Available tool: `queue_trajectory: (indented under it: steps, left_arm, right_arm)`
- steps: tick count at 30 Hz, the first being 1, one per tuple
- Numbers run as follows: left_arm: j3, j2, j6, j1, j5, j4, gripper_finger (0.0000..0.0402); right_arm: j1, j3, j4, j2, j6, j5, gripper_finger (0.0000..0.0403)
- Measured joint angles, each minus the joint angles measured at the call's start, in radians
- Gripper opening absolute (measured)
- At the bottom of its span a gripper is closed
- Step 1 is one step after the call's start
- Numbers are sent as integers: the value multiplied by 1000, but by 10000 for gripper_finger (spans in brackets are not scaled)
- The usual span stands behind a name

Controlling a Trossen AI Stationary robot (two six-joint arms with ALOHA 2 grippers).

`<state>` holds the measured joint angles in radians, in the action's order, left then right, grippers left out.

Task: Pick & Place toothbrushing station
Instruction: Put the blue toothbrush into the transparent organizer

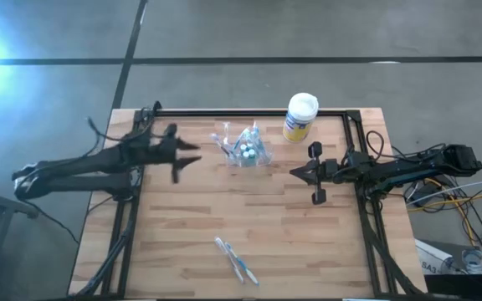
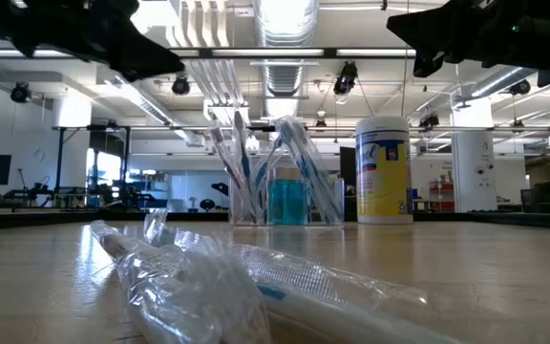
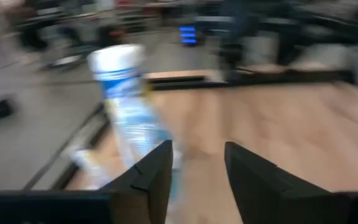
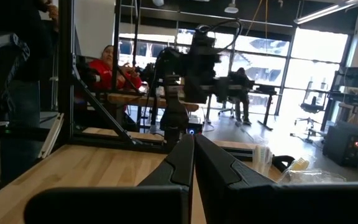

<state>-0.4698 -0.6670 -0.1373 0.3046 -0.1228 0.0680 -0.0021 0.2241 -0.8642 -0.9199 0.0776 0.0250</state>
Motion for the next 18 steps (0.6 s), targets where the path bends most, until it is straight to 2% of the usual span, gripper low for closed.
queue_trajectory:
  steps: [2,4,9,13,16,18]
  left_arm:
    - [0,82,-51,0,-112,-103,132]
    - [0,154,-54,-1,-181,-175,101]
    - [12,308,20,0,-221,-245,12]
    - [73,411,72,0,-283,-160,8]
    - [131,459,111,0,-290,-68,4]
    - [172,477,132,1,-291,-81,5]
  right_arm:
    - [0,0,0,0,0,0,8]
    - [0,0,0,0,0,0,8]
    - [0,0,0,0,-6,0,8]
    - [0,0,0,0,-11,0,8]
    - [0,0,0,0,-11,0,8]
    - [0,0,0,0,-13,-1,8]
